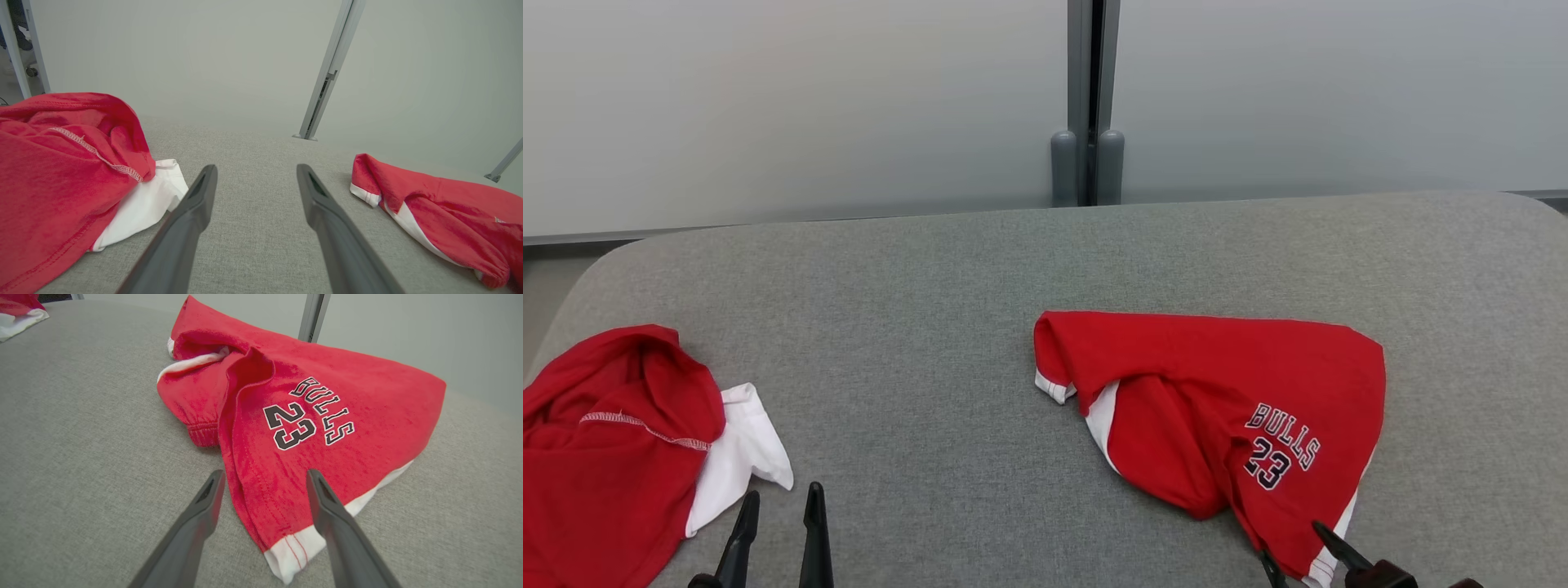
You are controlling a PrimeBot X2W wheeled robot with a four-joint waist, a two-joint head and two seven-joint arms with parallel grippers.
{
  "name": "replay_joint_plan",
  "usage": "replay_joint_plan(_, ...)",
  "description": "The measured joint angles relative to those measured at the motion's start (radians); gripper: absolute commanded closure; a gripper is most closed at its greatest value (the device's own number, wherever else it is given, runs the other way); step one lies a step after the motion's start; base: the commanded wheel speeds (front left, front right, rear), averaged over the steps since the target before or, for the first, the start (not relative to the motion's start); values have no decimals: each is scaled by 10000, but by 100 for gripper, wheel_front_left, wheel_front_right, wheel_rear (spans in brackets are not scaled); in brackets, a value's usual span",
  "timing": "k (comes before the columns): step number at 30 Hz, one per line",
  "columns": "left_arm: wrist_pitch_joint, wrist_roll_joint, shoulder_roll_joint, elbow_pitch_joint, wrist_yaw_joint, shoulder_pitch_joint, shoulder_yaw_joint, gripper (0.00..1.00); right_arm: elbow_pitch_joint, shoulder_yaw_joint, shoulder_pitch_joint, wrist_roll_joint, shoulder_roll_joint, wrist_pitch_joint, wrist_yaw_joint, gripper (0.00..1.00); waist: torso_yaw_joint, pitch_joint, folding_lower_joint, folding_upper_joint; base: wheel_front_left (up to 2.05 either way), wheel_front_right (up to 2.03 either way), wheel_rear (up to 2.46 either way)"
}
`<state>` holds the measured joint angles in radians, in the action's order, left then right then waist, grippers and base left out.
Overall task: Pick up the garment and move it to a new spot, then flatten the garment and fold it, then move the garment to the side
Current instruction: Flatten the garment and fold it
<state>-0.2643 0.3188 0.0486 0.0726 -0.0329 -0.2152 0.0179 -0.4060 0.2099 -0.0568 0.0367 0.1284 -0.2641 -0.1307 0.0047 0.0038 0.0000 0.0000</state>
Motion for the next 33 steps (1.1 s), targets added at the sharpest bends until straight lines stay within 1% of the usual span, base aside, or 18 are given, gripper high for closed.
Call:
replay_joint_plan(4, 0, 0, -2, 12, 0, 49, 42, 0, -874, 219, 318, 297, 82, -2, 0, 0, 114, 203, 0, 0, 0, 0, 0)
replay_joint_plan(9, 0, 2, 0, 35, 4, 182, 31, 0, -1730, 102, 737, 903, 198, -2, -2, 0, 220, 397, 0, 0, 0, 0, 0)
replay_joint_plan(10, 0, 2, 0, 33, 6, 193, 31, 0, -1845, 128, 848, 1030, 184, 19, -2, 28, 226, 419, 0, 0, 0, 0, 0)
replay_joint_plan(11, 0, 6, 2, 29, 27, 203, 33, 0, -1914, 182, 959, 1145, 174, 98, -2, 77, 226, 450, 0, 0, 0, 0, 0)
replay_joint_plan(12, 0, 12, 2, 31, 33, 216, 35, 0, -1983, 236, 1069, 1160, 140, 111, -2, 100, 226, 476, 0, 0, 0, 0, 0)
replay_joint_plan(16, 0, 36, 0, 59, 33, 374, 65, 0, -2002, 686, 1463, 834, -102, 569, 0, 100, 222, 510, 0, 0, 0, 0, 0)
replay_joint_plan(17, 0, 54, 0, 77, 33, 377, 73, 0, -1889, 920, 1508, 529, -173, 738, 0, 100, 217, 496, 0, 0, 0, 0, 0)
replay_joint_plan(19, 2, 81, 2, 123, 33, 377, 58, 0, -1453, 1599, 1524, -755, -353, 1233, 12, 100, 196, 443, 0, 0, 0, 0, 0)
replay_joint_plan(22, 0, 180, 0, 167, 46, 372, 58, 0, -86, 2759, 1621, -2533, -366, 2182, 10, 100, 156, 298, 0, 0, 0, 0, 0)
replay_joint_plan(24, 0, 251, 4, 188, 75, 359, 81, 0, 1118, 3396, 1760, -3657, -82, 2922, -2, 100, 136, 183, 0, 0, 0, 0, 0)
replay_joint_plan(26, 0, 307, 2, 198, 109, 345, 153, 0, 2253, 3793, 1902, -4667, 330, 3659, -2, 100, 130, 60, 0, 0, 0, 0, 0)
replay_joint_plan(29, 0, 420, 2, 199, 165, 328, 255, 0, 3787, 3939, 2240, -5891, 683, 4604, 10, 100, 180, -76, 0, 0, 0, 0, 0)
replay_joint_plan(33, 0, 504, 0, 199, 255, 330, 366, 0, 5125, 3816, 2894, -7135, 604, 5693, 10, 100, 337, -166, 0, 0, 0, 0, 0)
